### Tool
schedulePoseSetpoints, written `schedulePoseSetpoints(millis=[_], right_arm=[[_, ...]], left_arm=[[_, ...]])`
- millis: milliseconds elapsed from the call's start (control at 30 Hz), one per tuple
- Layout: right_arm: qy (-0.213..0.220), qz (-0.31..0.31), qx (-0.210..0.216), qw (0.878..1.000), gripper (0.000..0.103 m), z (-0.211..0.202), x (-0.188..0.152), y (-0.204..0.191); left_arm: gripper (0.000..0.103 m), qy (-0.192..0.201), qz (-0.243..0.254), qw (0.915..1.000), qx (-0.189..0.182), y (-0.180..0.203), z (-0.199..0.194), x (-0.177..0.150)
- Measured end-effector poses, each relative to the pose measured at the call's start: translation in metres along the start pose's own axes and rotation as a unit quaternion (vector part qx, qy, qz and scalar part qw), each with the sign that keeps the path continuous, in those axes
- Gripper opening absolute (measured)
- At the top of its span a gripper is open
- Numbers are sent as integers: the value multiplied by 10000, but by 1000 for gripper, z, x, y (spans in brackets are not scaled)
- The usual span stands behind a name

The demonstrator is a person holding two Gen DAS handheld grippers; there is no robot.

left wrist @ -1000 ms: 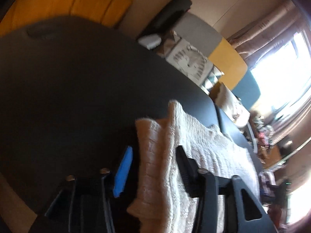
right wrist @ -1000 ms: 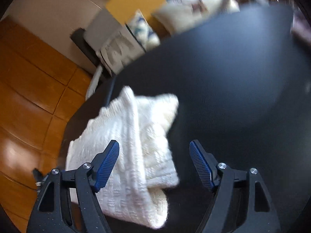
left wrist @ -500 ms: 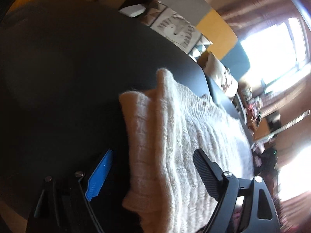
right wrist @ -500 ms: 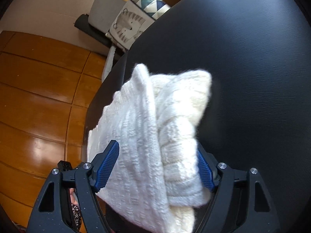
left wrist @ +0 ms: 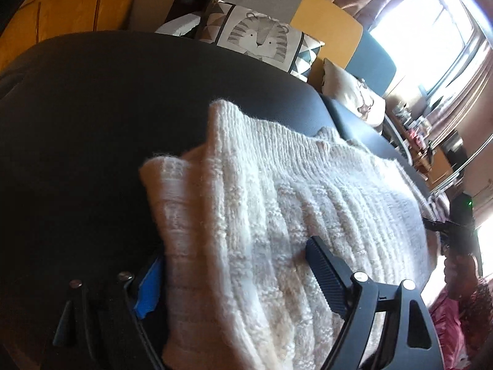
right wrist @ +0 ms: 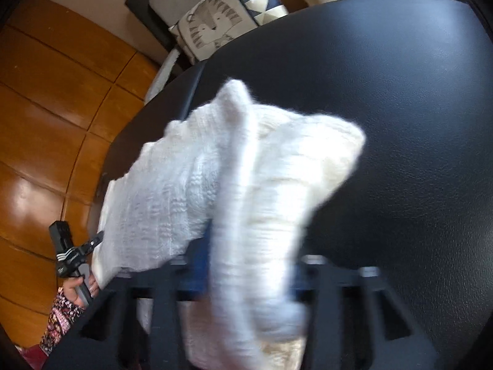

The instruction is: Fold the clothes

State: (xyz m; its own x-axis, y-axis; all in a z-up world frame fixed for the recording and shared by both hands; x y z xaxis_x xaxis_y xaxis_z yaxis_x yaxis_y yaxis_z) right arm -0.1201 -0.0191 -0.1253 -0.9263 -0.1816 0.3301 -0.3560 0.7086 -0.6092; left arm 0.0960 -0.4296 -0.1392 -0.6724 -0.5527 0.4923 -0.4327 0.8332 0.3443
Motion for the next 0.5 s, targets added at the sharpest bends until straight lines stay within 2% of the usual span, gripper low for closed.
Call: schedulePoseSetpoints(millis=[33,100,133,233,300,500], right_arm=[[15,8,19,10000,26,1,0,0],[49,-65,-77,9999,24,-1,-1,-3],[84,-126,-169,9997,23,-3,-1,-7],[187,-418,-410,9981,20,-9,1,-25],[254,-676,-523,9960,19,-14,5,-41],[364,-1217,-376,9912,18,-19,29,-104]], left_arm=[[44,10,34,10000,57,0,1,0],[24,80,-101,9999,-61,-4,0,-1],[21,158,-130,9998,-35,-6,-3,-3],[18,464,156,9986,187,-2,-13,-7],[17,674,222,9973,176,-1,-23,-6],[17,1427,147,9896,123,-1,-71,9]])
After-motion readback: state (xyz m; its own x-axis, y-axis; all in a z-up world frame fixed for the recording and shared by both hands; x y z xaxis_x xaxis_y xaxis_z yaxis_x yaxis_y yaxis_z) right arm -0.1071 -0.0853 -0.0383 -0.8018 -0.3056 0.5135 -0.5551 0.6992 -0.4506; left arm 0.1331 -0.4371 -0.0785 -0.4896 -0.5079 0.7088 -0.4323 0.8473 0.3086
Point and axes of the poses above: each gripper's, at about its wrist camera, not at the fingertips, and z roughly the way its jaws point, y to its right, x to its top, the point moved 3 cm from there along z, roughly the way its jaws point
